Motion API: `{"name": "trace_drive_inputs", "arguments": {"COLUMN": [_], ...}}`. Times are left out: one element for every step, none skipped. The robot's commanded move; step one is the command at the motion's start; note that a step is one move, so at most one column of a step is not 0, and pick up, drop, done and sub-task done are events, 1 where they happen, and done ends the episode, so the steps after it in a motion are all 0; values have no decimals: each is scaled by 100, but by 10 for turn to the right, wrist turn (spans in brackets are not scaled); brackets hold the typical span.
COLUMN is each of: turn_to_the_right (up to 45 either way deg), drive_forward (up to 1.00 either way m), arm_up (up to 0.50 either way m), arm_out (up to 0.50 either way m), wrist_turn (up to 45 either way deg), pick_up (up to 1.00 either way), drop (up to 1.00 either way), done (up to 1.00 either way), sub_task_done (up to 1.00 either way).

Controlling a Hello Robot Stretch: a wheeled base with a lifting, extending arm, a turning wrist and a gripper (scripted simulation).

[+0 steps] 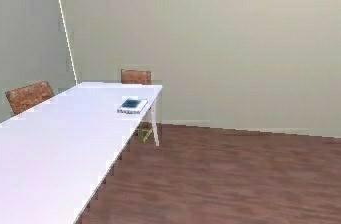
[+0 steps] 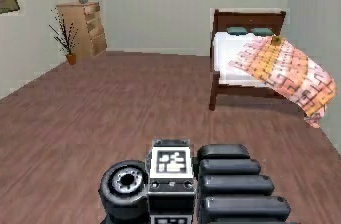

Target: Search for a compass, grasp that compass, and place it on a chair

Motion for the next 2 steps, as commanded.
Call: {"name": "trace_drive_inputs", "arguments": {"turn_to_the_right": [420,-450], "drive_forward": [0,0], "arm_up": [0,0], "arm_out": [0,0], "wrist_turn": [0,0], "pick_up": [0,0], "drop": [0,0], "done": [0,0], "sub_task_done": [0,0]}}
